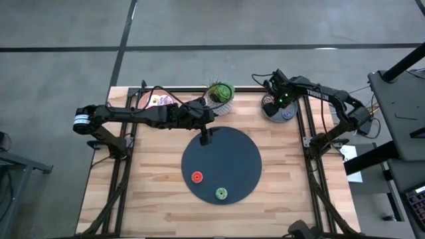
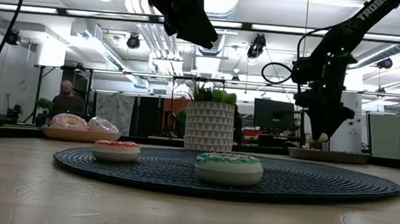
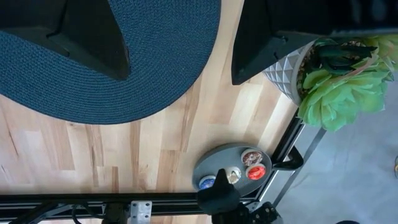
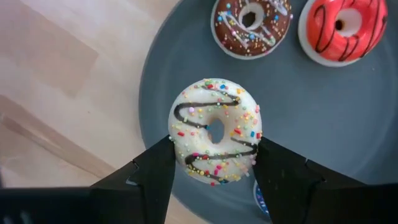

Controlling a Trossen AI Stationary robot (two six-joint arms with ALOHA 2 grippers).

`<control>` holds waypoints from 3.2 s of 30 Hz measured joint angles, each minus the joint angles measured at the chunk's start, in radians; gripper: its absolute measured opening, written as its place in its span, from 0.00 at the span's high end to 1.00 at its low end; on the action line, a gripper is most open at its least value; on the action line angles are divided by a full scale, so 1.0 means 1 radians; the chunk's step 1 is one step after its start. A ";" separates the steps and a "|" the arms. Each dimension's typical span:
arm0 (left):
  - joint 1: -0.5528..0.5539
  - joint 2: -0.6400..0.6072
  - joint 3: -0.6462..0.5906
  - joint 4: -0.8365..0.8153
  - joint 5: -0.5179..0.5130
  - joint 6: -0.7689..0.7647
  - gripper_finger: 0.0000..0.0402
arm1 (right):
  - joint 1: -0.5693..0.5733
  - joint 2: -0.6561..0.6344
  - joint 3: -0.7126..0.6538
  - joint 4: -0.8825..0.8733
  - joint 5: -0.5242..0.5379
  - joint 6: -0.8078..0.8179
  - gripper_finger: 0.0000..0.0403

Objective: Pick & Place donuts
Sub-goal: Put the small white donut on the gray plate, then put the small red donut on the gray plate

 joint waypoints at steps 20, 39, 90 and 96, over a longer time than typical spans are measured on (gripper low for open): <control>0.000 0.000 0.000 0.000 0.000 -0.006 0.38 | 0.005 0.069 -0.016 0.112 -0.023 0.056 0.51; 0.005 0.000 0.000 0.000 0.000 -0.008 0.38 | 0.005 0.069 -0.037 0.148 -0.030 0.041 0.51; 0.005 0.000 0.000 0.000 0.000 -0.016 0.38 | 0.008 0.022 -0.100 0.220 -0.104 0.064 0.26; 0.005 -0.018 0.000 0.000 0.000 -0.015 0.38 | 0.010 -0.080 -0.071 0.179 -0.104 0.037 0.29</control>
